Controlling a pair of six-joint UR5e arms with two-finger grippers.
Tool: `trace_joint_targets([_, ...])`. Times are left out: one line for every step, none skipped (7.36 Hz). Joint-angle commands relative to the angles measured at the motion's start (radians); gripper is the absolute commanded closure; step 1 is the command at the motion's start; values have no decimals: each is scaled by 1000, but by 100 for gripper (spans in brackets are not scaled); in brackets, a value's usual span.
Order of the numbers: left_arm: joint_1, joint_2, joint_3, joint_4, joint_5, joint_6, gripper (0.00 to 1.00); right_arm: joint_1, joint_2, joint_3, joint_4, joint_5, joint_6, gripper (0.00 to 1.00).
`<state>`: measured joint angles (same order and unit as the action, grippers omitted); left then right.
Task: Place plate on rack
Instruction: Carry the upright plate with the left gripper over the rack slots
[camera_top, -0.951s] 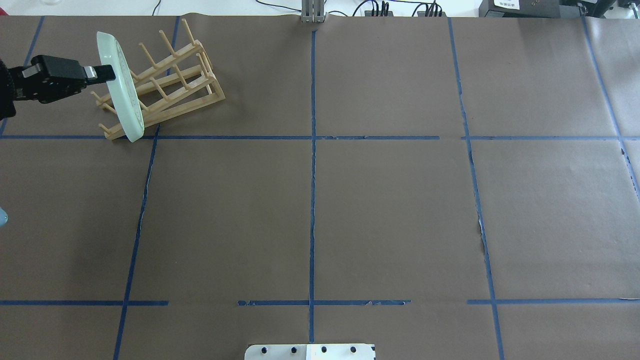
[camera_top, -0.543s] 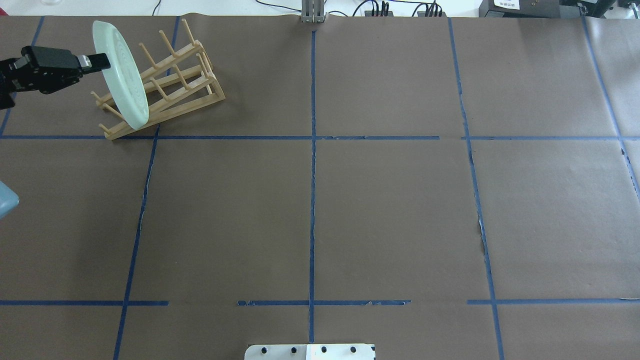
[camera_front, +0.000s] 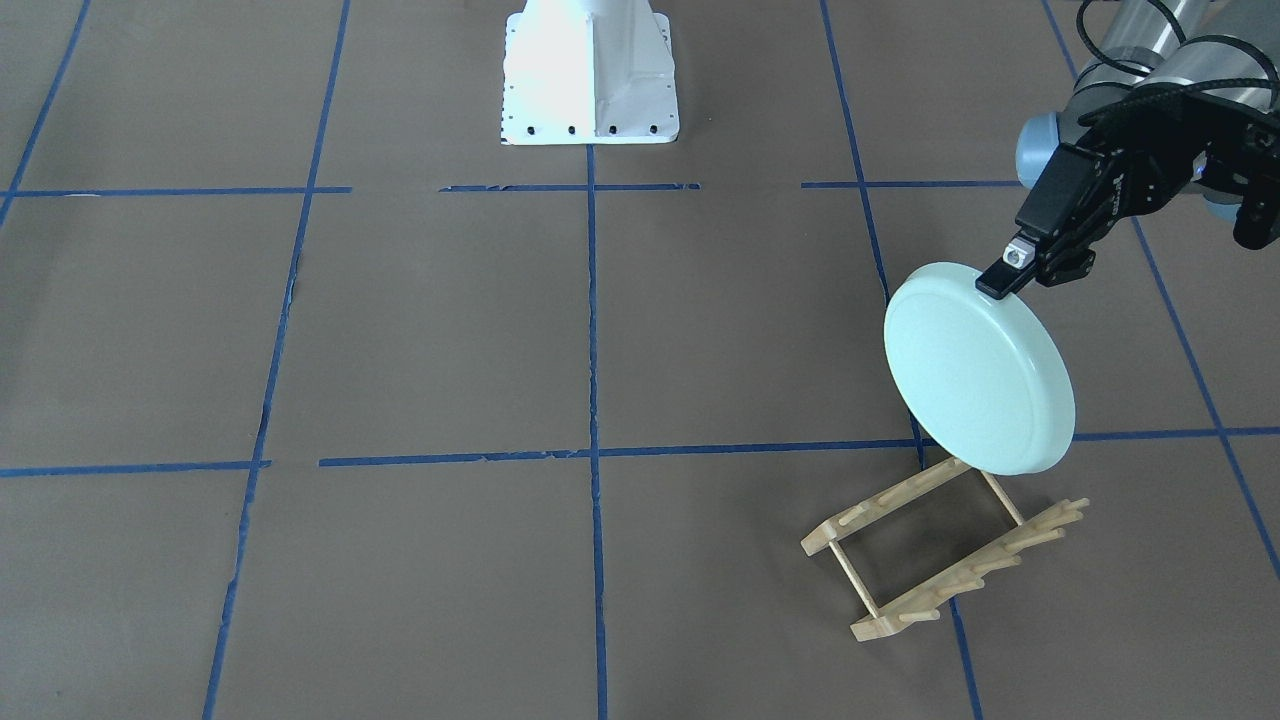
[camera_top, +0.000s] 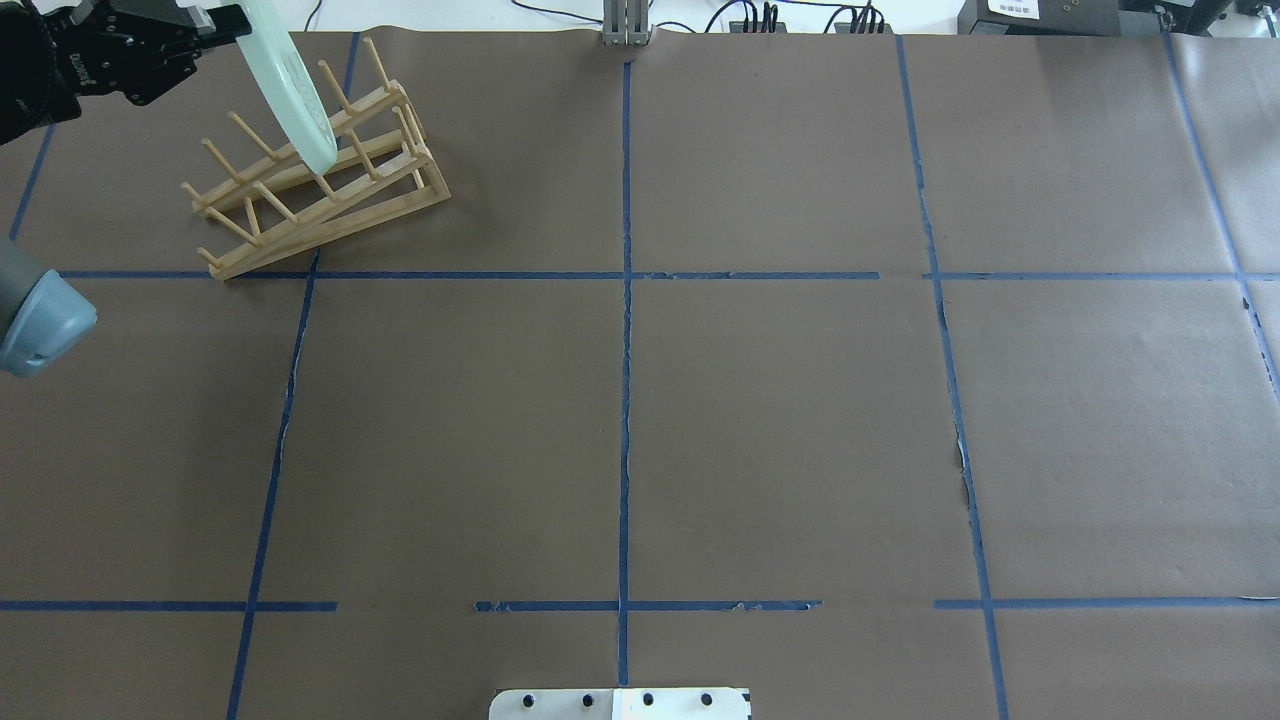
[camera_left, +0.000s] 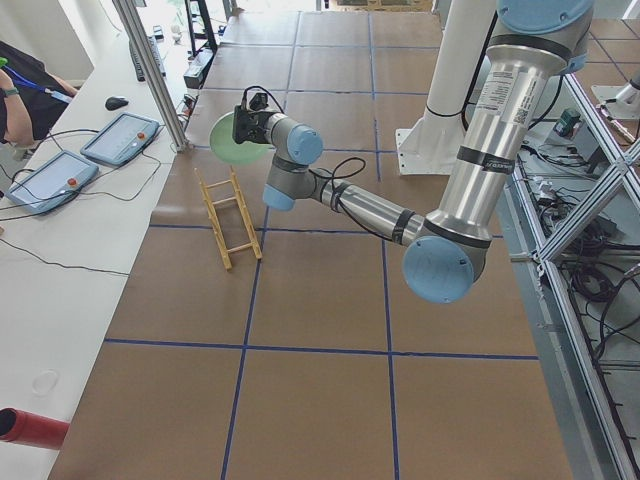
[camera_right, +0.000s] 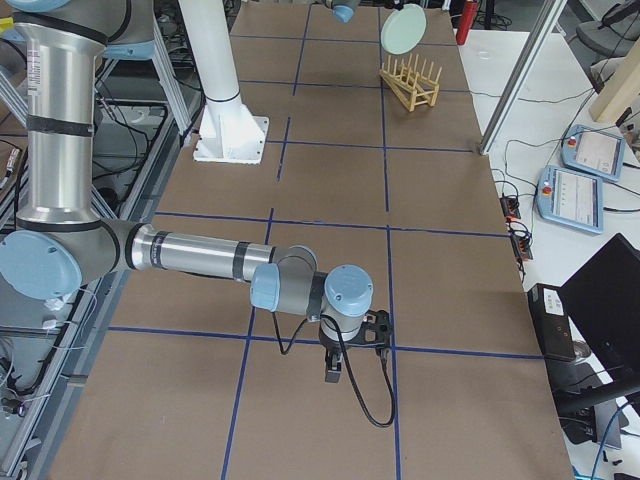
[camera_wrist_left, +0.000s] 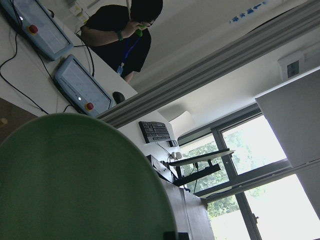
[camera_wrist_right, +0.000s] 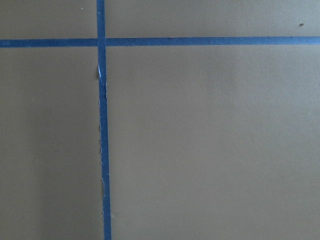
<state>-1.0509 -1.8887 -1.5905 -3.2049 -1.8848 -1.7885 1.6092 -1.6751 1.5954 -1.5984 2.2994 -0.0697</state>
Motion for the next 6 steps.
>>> trace_joint_targets([-3, -76, 131, -76, 46, -57, 100, 0, 0, 0, -1, 0, -1, 0])
trace_joint_targets([-11, -95, 162, -78, 46, -57, 100, 0, 0, 0, -2, 0, -1, 0])
trace_joint_targets([-21, -121, 203, -78, 46, -55, 100, 0, 0, 0, 0, 0, -1, 0])
trace_joint_targets([-26, -136, 236, -78, 46, -54, 100, 0, 0, 1, 0, 0, -1, 0])
trace_joint_targets([-34, -160, 271, -79, 46, -52, 100, 0, 0, 0, 0, 0, -1, 0])
trace_joint_targets([-37, -173, 291, -79, 46, -51, 100, 0, 0, 0, 0, 0, -1, 0])
